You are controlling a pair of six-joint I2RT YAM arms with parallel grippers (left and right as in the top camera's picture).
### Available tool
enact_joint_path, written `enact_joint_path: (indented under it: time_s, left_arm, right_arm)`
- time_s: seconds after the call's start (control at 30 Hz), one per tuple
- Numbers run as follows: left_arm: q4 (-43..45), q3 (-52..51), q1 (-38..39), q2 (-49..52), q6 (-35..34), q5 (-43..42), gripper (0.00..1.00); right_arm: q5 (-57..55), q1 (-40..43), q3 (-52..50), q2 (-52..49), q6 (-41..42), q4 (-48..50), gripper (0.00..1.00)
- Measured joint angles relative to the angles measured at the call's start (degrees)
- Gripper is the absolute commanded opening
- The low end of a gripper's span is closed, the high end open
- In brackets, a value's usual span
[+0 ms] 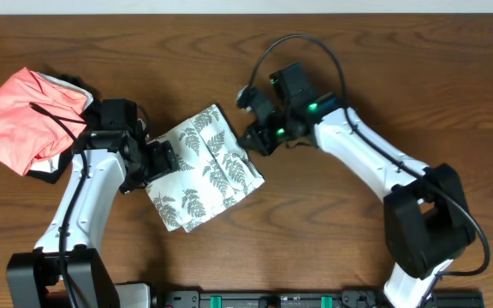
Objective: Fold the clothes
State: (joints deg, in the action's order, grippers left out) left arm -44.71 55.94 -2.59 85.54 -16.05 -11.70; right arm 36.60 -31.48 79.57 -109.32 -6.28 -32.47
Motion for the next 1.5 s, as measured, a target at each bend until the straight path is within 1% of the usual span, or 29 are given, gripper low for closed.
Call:
enact_joint_path:
  time_s: [0.13, 0.17, 0.27, 0.53, 0.63, 0.83, 0.93, 1.03, 1.23, 1.33, 1.5]
  left_arm:
    - [1.84, 0.00, -0.02, 0.00, 0.02, -0.39, 0.89]
    - [2.47, 0.00, -0.07, 0.00, 0.02, -0.46, 0.93]
    - [3.78, 0.00, -0.94, -0.11, 0.20, -0.74, 0.97]
    - [3.19, 0.00, -8.00, -2.75, 0.26, -1.25, 0.99]
    - [2.64, 0.00, -9.94, -3.04, 0.26, -1.25, 1.00]
    - [2.45, 0.00, -10.38, -3.04, 0.26, -1.27, 1.00]
    - [2.12, 0.00, -10.38, -3.04, 0.26, -1.46, 1.00]
    - [1.77, 0.00, -10.38, -3.04, 0.26, -2.69, 1.00]
    - [1.75, 0.00, -10.34, -3.04, 0.26, -6.62, 1.00]
    - [2.21, 0.00, -9.68, -3.04, 0.28, -8.11, 1.00]
    - [5.90, 0.00, -6.05, -3.04, 1.18, -10.82, 1.00]
  right_arm:
    - [0.81, -4.83, -0.04, -1.18, -0.50, 2.60, 0.15]
    - [0.98, -5.79, -0.04, -1.36, -0.55, 3.58, 0.16]
    - [0.83, -9.25, -0.02, -2.27, -0.42, 6.82, 0.16]
    - [-2.32, -12.92, -0.02, -9.11, 1.75, 10.40, 0.15]
    - [-4.96, -12.83, -0.02, -11.37, 2.73, 11.54, 0.15]
    - [-13.42, -12.26, 0.42, -12.15, 7.28, 11.47, 0.15]
    - [-17.68, -10.67, 1.11, -12.07, 10.64, 9.97, 0.15]
    - [-20.74, -7.30, 1.49, -11.80, 14.27, 8.33, 0.14]
    - [-22.80, -0.28, 2.03, -11.58, 20.28, 5.90, 0.14]
    - [-22.93, 0.66, 2.16, -11.30, 23.58, 4.07, 0.15]
    - [-22.97, 0.22, 2.29, -11.19, 25.44, 2.86, 0.15]
